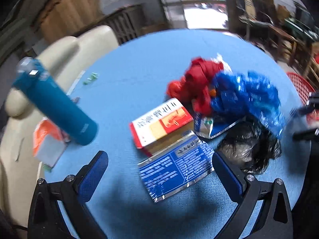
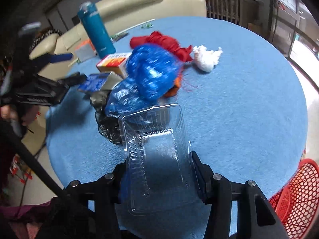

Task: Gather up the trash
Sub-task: 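Grasp the blue-and-white medicine box with the left tool while the right tool holds the container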

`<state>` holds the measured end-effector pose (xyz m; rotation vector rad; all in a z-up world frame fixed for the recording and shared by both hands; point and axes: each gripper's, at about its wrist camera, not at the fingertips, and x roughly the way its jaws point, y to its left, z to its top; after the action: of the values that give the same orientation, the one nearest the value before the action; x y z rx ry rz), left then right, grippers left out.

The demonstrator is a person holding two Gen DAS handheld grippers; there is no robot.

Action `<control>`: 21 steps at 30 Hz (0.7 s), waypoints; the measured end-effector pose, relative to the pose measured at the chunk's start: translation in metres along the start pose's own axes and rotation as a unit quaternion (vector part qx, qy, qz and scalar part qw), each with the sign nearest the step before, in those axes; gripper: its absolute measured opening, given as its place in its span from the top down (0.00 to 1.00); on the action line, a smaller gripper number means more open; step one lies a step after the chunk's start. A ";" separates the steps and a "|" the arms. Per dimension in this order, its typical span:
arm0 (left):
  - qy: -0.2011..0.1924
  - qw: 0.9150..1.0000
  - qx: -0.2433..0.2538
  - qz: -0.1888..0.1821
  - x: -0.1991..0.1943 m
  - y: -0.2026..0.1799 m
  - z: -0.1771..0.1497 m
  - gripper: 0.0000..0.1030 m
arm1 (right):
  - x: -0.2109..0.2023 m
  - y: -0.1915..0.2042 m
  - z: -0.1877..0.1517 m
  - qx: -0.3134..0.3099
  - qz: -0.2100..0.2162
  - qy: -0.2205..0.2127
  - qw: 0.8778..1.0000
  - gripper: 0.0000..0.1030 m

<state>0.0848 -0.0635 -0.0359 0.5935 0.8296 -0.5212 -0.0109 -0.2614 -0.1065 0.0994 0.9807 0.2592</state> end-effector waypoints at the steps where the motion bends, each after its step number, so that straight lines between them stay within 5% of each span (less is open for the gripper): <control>1: 0.007 1.000 0.003 -0.003 0.004 0.000 0.000 0.00 | -0.002 -0.005 0.000 0.006 0.002 0.000 1.000 0.46; 13: 0.027 0.993 -0.026 -0.109 -0.004 -0.023 -0.028 0.01 | -0.017 -0.039 0.000 0.053 0.023 -0.017 0.998 0.46; 21: 0.032 0.997 0.004 -0.064 -0.014 -0.026 -0.022 0.01 | -0.022 -0.055 -0.004 0.088 0.040 -0.018 0.995 0.46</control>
<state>0.0483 -0.0651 -0.0437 0.5692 0.9308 -0.6248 -0.0160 -0.3201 -0.1019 0.3044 0.9629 0.2426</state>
